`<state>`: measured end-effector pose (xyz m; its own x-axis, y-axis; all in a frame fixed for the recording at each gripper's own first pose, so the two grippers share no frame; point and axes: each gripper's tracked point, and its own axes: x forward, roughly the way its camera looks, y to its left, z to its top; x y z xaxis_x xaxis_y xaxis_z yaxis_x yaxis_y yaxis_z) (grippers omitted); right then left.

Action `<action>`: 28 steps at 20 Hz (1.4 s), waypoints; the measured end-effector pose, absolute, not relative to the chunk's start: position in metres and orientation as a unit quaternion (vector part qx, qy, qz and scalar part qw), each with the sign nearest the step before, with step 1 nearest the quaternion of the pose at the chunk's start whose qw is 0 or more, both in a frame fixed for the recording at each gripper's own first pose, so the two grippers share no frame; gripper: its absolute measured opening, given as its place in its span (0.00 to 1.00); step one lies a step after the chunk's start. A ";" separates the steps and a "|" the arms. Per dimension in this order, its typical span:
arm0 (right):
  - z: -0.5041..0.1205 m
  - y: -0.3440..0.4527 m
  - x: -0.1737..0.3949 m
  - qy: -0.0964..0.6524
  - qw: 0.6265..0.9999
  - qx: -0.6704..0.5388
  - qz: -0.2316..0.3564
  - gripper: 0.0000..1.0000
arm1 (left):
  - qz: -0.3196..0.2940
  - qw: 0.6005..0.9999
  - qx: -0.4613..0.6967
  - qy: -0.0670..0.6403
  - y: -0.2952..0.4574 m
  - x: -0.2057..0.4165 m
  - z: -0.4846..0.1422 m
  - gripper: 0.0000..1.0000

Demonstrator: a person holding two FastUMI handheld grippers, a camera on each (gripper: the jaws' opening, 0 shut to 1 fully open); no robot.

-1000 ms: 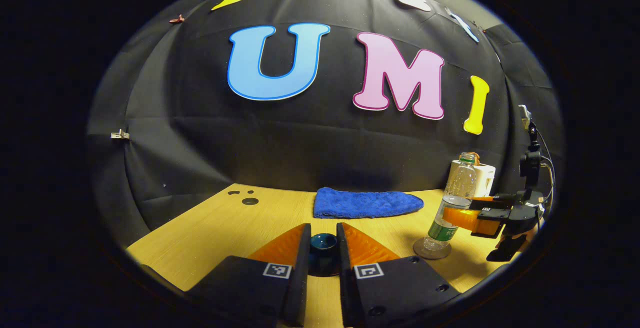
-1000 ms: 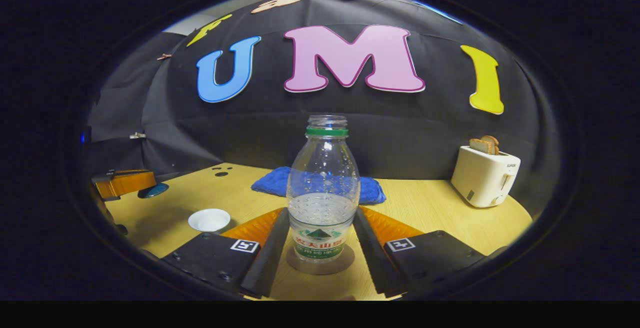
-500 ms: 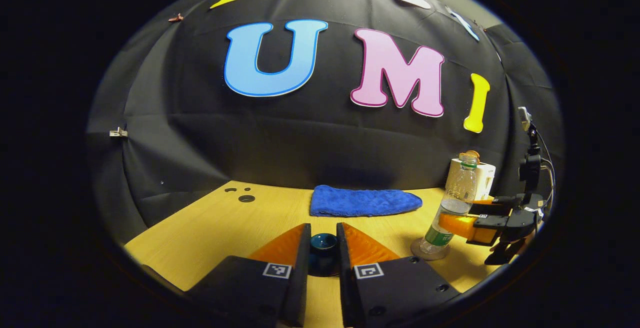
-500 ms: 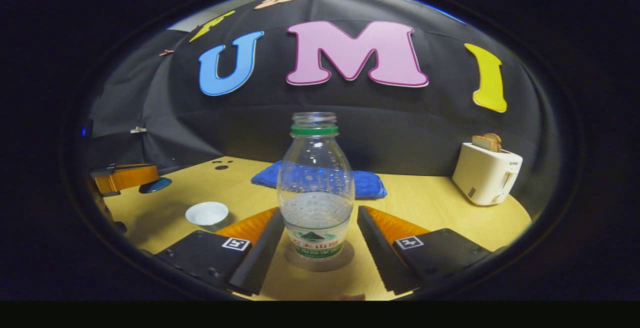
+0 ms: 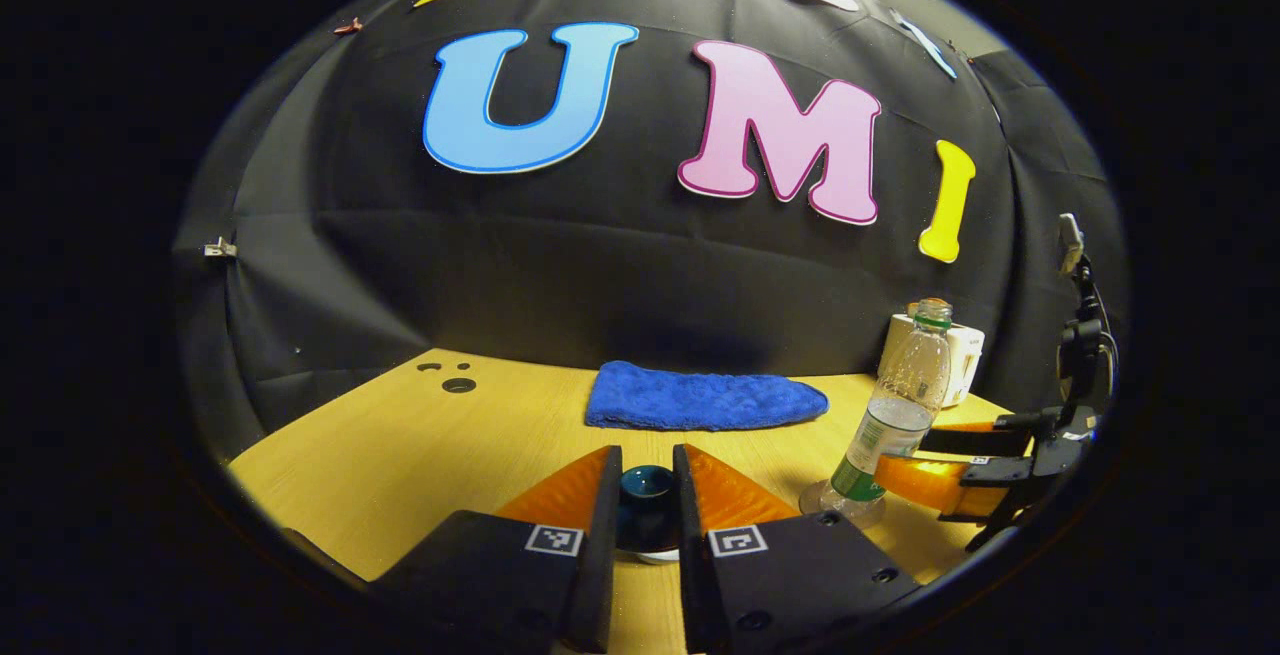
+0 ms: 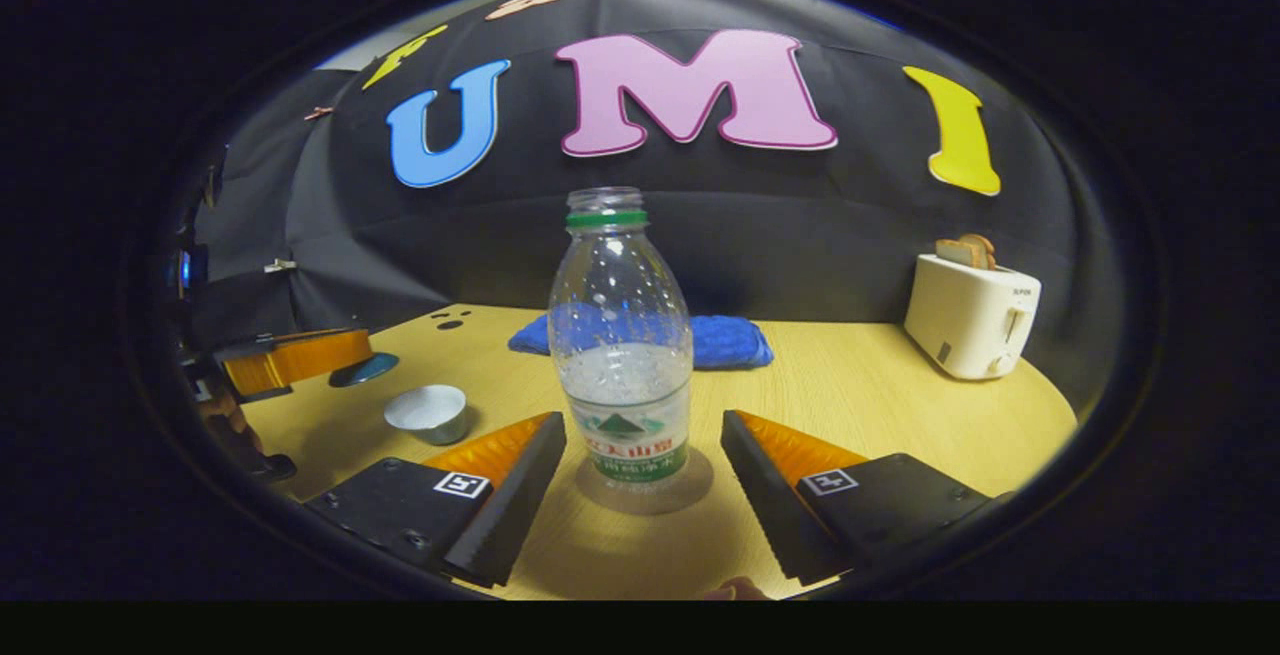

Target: Open the teacup lid with one hand, grasp the water bottle and pour water into the teacup with the other hand; after pouring, place the water bottle on the coaster and then close the teacup lid.

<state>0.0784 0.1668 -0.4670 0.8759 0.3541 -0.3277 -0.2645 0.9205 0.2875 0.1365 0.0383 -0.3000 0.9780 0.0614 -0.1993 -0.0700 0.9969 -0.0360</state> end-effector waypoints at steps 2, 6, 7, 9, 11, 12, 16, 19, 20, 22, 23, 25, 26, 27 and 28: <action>-0.470 0.164 0.064 0.199 0.959 0.124 0.158 0.97 | 0.031 0.994 -0.017 0.104 0.034 0.144 -0.308 0.28; -0.468 0.155 0.049 0.197 0.963 0.092 0.161 0.97 | 0.029 0.993 -0.015 0.116 0.028 0.156 -0.326 0.31; -0.467 0.152 0.047 0.195 0.964 0.087 0.161 0.97 | 0.030 0.992 -0.013 0.120 0.027 0.158 -0.330 0.31; -0.463 0.145 0.048 0.193 0.964 0.086 0.159 0.97 | 0.032 0.991 -0.008 0.132 0.027 0.160 -0.340 0.31; -0.463 0.140 0.048 0.194 0.965 0.091 0.154 0.97 | 0.033 0.989 -0.009 0.141 0.026 0.162 -0.349 0.31; -0.464 0.138 0.048 0.195 0.965 0.090 0.151 0.97 | 0.032 0.989 -0.011 0.143 0.025 0.162 -0.351 0.32; -0.465 0.137 0.048 0.198 0.965 0.091 0.147 0.97 | 0.027 0.988 -0.004 0.149 0.022 0.165 -0.356 0.38; -0.459 0.138 0.046 0.194 0.966 0.090 0.148 0.98 | 0.026 0.990 0.005 0.141 0.020 0.165 -0.348 0.39; -0.456 0.138 0.044 0.193 0.966 0.090 0.147 0.97 | 0.025 0.990 0.006 0.137 0.019 0.164 -0.343 0.40; -0.447 0.135 0.042 0.191 0.967 0.086 0.142 0.97 | 0.024 0.991 0.005 0.135 0.018 0.159 -0.332 0.40; -0.442 0.133 0.042 0.190 0.968 0.083 0.140 0.98 | 0.023 0.991 0.002 0.135 0.016 0.154 -0.325 0.41; -0.425 0.130 0.037 0.188 0.969 0.083 0.137 0.97 | 0.025 0.991 -0.003 0.133 0.014 0.141 -0.303 0.37; -0.414 0.128 0.033 0.187 0.969 0.083 0.136 0.97 | 0.026 0.991 -0.004 0.133 0.013 0.133 -0.291 0.37; -0.400 0.126 0.031 0.184 0.970 0.083 0.134 0.98 | 0.026 0.991 -0.003 0.133 0.012 0.125 -0.277 0.37; -0.384 0.123 0.028 0.181 0.971 0.082 0.133 0.97 | 0.026 0.991 -0.002 0.132 0.011 0.116 -0.262 0.40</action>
<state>0.0275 0.1232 -0.3842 0.8995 0.2875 -0.3291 -0.2282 0.9513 0.2074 0.1164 0.0110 -0.2620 0.9636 0.0511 -0.2625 -0.0520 0.9986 0.0033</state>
